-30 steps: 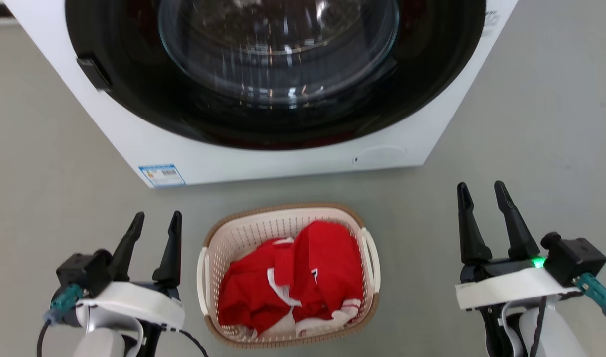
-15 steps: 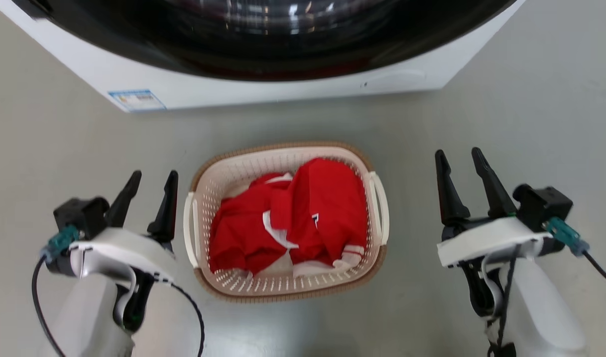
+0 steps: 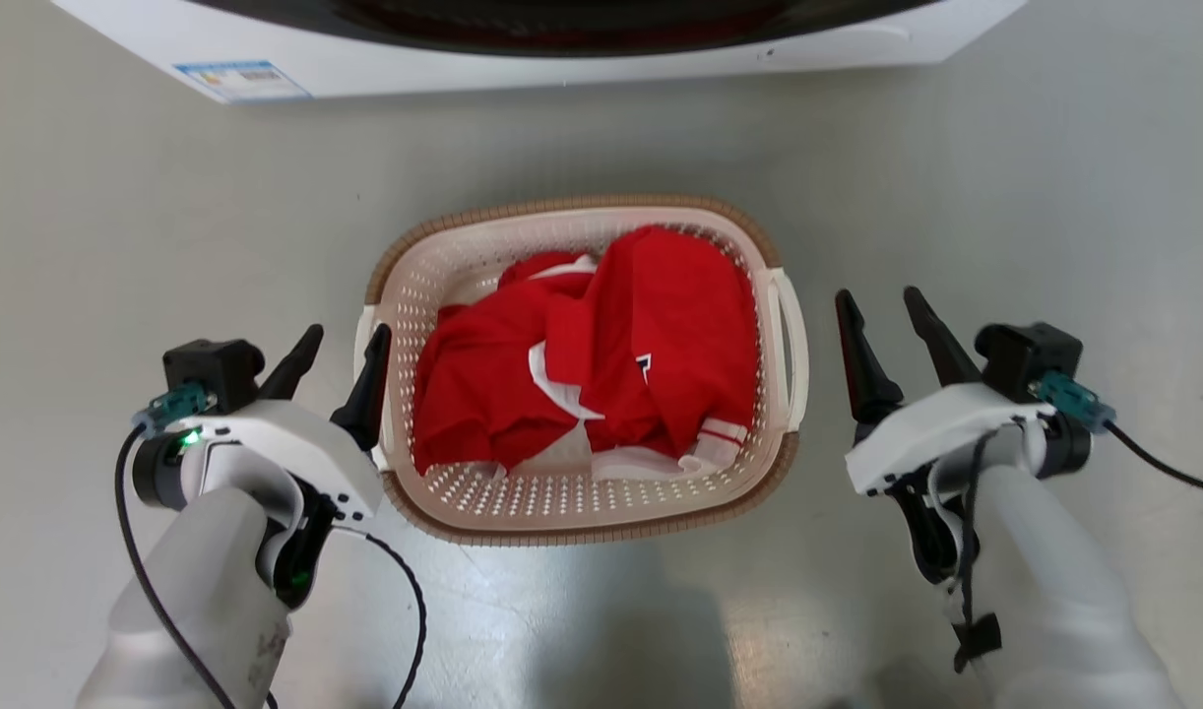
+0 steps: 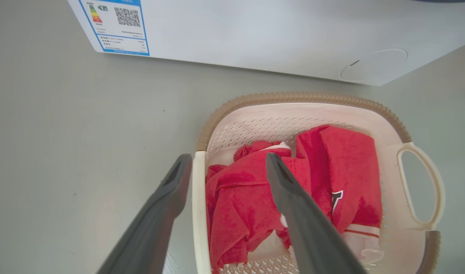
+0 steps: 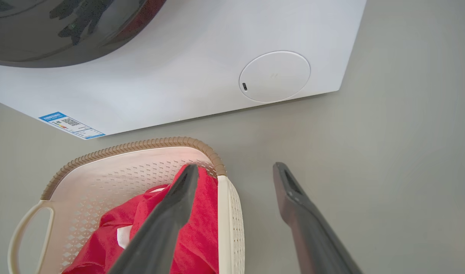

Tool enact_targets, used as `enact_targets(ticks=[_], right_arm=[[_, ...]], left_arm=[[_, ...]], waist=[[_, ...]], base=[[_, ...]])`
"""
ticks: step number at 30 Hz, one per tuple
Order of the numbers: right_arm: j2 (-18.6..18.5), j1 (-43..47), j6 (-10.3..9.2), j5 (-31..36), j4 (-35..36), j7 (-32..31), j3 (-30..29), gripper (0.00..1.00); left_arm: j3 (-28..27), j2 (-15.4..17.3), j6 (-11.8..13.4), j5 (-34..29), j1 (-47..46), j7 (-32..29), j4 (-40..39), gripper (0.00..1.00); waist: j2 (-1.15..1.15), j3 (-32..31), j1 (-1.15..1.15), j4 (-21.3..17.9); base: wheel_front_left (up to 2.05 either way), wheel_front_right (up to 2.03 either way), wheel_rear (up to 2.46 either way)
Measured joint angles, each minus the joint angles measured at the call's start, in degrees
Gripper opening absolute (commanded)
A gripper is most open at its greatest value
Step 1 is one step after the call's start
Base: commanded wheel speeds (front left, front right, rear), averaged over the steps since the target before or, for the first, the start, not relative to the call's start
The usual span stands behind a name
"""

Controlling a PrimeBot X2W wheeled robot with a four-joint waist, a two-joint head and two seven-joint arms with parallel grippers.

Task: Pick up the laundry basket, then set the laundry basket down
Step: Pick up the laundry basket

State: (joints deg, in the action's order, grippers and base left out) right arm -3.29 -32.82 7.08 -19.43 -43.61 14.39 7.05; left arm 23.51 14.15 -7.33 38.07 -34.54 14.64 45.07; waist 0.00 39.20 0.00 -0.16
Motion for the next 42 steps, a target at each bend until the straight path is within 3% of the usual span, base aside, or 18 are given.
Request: enact_targets(ticks=[17,25,26,29,30,31,32,33,42], right_arm=[[-0.4,-11.8,0.02,-5.5,-14.8,0.0,11.1,1.00],[-0.5,-14.5,0.02,-7.1,-16.1,0.0,13.4,1.00],[-0.5,-14.5,0.02,-7.3,-16.2,0.0,13.6,1.00],[-0.5,-14.5,0.02,-8.1,-16.6,0.0,14.4,1.00],[-0.5,-14.5,0.02,-8.5,-16.6,0.0,14.8,0.61],[-0.5,-14.5,0.02,-9.0,-16.7,0.0,15.1,0.40],[-0.5,-14.5,0.02,-9.1,-16.7,0.0,15.2,0.08],[-0.5,-14.5,0.02,-9.2,-16.6,0.0,15.3,0.00],[0.0,-14.3,0.13,-10.5,-16.6,0.0,17.0,0.00]], left_arm=[[11.9,-0.5,0.0,10.4,-11.1,0.0,13.7,1.00],[16.9,-0.5,0.0,15.1,-13.9,0.0,14.6,1.00],[17.5,-0.4,0.0,15.6,-14.1,0.0,14.8,0.97],[19.1,-0.2,0.0,16.8,-14.3,0.0,15.1,0.56],[19.5,-0.1,0.0,17.4,-14.3,0.0,15.2,0.46],[19.8,-0.1,0.0,18.1,-14.3,0.0,15.3,0.35],[20.2,-0.1,-0.1,18.6,-14.3,0.0,15.3,0.22],[20.7,-0.1,-0.1,19.0,-14.3,0.0,15.3,0.00],[25.2,-0.3,0.0,22.5,-14.5,0.0,16.4,0.00]], waist=[[0.00,10.6,0.00,0.5],[0.00,13.0,0.00,0.9],[0.00,13.0,0.00,1.0],[0.00,12.9,0.00,1.0],[0.00,12.9,0.00,1.0],[0.00,12.8,0.00,1.0],[0.00,12.7,0.00,1.0],[0.00,12.6,0.00,0.9],[0.00,9.2,0.00,0.3]], base=[[0.00,0.00,0.00],[0.00,0.00,0.00],[0.00,0.00,0.00],[0.00,0.00,0.00],[0.00,0.00,0.00],[0.00,0.00,0.00],[0.00,0.00,0.00],[0.00,0.00,0.00],[0.00,0.00,0.00]])
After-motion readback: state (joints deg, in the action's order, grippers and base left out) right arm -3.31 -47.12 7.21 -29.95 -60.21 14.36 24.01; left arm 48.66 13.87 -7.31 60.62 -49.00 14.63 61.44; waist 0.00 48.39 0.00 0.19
